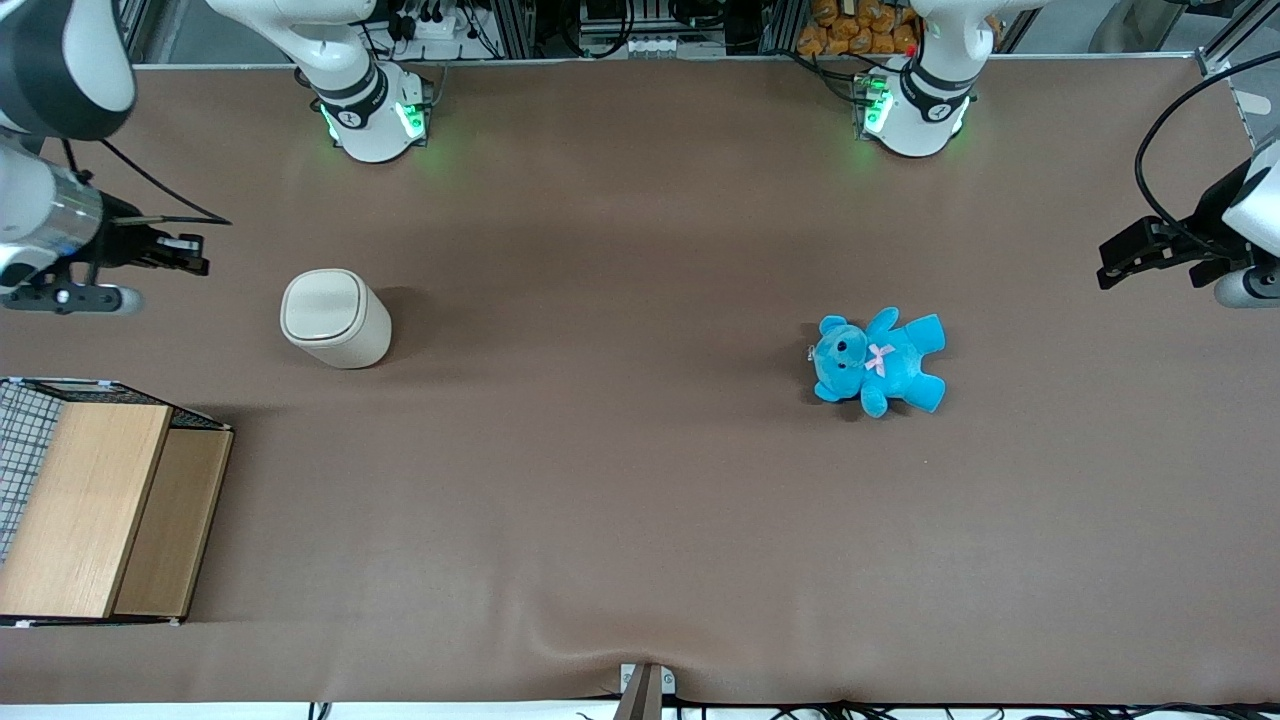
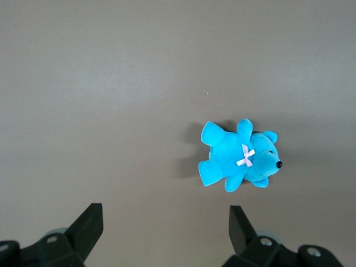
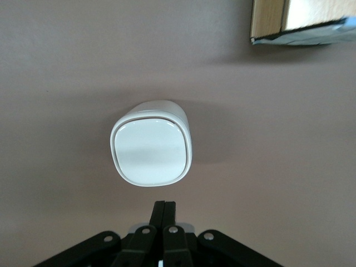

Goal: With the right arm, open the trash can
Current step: 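Lower the right gripper to the lid edge of the white trash can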

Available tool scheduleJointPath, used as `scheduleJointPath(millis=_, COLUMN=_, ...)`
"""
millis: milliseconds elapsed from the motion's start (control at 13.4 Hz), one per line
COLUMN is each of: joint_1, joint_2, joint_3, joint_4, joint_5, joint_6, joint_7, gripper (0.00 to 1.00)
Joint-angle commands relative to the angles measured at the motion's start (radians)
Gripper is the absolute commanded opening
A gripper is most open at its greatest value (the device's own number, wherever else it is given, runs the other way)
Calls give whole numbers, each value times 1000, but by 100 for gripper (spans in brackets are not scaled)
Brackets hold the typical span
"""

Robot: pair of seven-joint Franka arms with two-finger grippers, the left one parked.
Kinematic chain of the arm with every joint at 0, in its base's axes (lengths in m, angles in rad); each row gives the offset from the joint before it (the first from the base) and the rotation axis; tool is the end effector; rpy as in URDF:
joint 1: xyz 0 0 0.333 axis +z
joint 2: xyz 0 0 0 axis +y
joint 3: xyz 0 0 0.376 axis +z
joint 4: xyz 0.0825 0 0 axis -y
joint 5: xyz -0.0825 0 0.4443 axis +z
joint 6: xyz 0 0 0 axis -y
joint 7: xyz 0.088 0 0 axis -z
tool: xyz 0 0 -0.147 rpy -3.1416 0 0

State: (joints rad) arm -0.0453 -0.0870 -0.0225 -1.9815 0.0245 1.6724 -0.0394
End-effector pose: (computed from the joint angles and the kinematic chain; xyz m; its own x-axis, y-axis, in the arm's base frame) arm 0.5494 -0.0342 0.4889 0.9753 -0.0287 -0.2192 -0.0370 -0.9987 -0.0338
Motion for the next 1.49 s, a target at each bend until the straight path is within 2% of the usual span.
scheduleJointPath(millis=0, joint_1=5, joint_2=-49, joint_3=1, joint_4=-106, joint_5=-2, joint_6=68, joint_7=4, gripper=0)
scheduleJointPath(millis=224, joint_1=4, joint_2=-74, joint_3=0, joint_4=-223, joint_5=-2, joint_6=188, joint_7=4, gripper=0)
scheduleJointPath(millis=522, joint_1=4, joint_2=-65, joint_3=-2, joint_4=-260, joint_5=-2, joint_6=242, joint_7=4, gripper=0)
scheduleJointPath(millis=746, joint_1=5, joint_2=-62, joint_3=0, joint_4=-344, joint_5=-2, joint_6=358, joint_7=4, gripper=0)
scheduleJointPath(millis=1418, joint_1=2, joint_2=-11, joint_3=-2, joint_4=-442, joint_5=-2, joint_6=530, joint_7=-2, gripper=0)
